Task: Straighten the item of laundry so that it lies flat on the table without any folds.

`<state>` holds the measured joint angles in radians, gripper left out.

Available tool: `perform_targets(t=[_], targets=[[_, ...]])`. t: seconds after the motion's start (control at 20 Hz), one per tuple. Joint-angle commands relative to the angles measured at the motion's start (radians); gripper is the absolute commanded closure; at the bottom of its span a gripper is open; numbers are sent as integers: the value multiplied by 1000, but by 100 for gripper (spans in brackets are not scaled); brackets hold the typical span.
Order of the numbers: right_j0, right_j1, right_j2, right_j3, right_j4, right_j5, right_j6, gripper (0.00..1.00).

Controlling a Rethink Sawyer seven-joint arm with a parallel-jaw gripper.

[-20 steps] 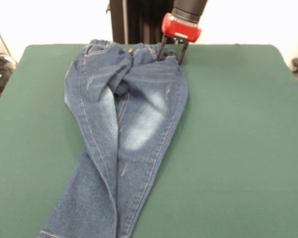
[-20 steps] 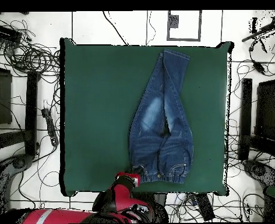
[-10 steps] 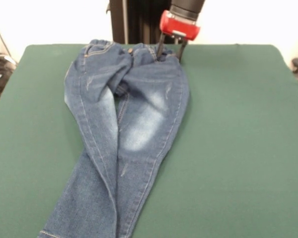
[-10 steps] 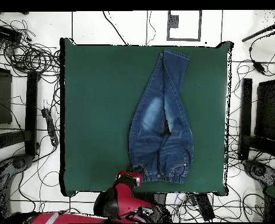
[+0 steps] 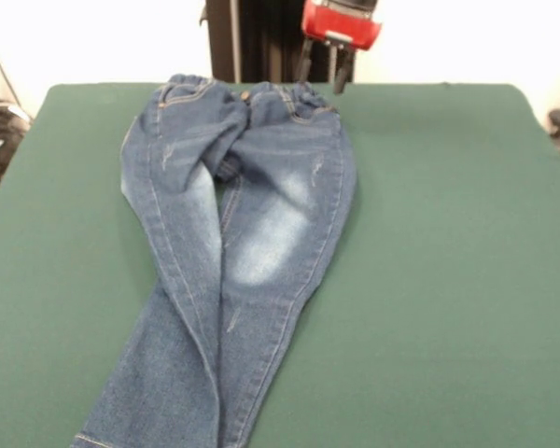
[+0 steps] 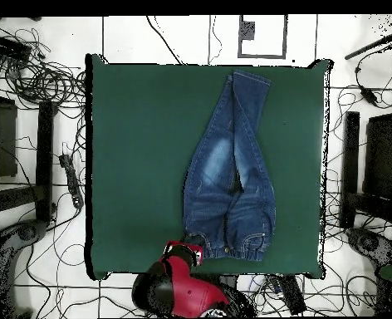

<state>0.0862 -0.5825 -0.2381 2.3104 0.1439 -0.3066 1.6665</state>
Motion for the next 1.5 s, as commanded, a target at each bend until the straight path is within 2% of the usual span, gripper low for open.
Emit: perform_targets(t=[0.05,0.4,0.7,1.0,1.5], targets=[[-73,-126,131,-36,-24,191,160,0],[-183,-166,195,-24,-92,197,162,0],[-319,-132,259,-46,-204,177,119,0],[-430,-116,325,-91,-253,323,55,0],[-551,-115,384,-194,-323,523,-32,0]])
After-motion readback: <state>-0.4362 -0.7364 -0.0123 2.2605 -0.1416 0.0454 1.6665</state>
